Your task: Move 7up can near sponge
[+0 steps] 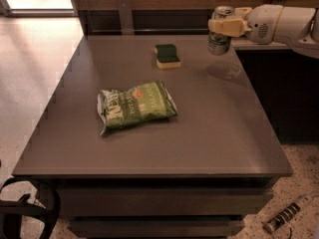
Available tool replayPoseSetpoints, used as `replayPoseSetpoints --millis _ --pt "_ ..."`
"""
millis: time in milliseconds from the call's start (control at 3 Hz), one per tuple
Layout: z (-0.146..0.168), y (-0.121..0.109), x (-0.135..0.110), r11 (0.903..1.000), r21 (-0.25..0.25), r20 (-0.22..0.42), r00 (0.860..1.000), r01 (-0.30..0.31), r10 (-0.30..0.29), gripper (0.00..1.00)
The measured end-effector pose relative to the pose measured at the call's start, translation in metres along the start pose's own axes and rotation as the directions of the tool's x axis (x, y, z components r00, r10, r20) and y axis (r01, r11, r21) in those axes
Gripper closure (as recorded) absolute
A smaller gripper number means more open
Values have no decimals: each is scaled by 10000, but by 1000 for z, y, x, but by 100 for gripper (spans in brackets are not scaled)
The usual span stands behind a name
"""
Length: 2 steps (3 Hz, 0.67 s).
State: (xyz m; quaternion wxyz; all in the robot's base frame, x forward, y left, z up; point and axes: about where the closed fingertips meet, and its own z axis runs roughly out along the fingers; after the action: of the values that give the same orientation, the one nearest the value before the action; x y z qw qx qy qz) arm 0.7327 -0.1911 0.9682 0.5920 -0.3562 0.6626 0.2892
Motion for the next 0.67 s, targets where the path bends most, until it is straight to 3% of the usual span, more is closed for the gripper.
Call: replayPoseSetpoints --millis 667 --pt "63 -17 44 9953 -55 -163 9952 -962 961 100"
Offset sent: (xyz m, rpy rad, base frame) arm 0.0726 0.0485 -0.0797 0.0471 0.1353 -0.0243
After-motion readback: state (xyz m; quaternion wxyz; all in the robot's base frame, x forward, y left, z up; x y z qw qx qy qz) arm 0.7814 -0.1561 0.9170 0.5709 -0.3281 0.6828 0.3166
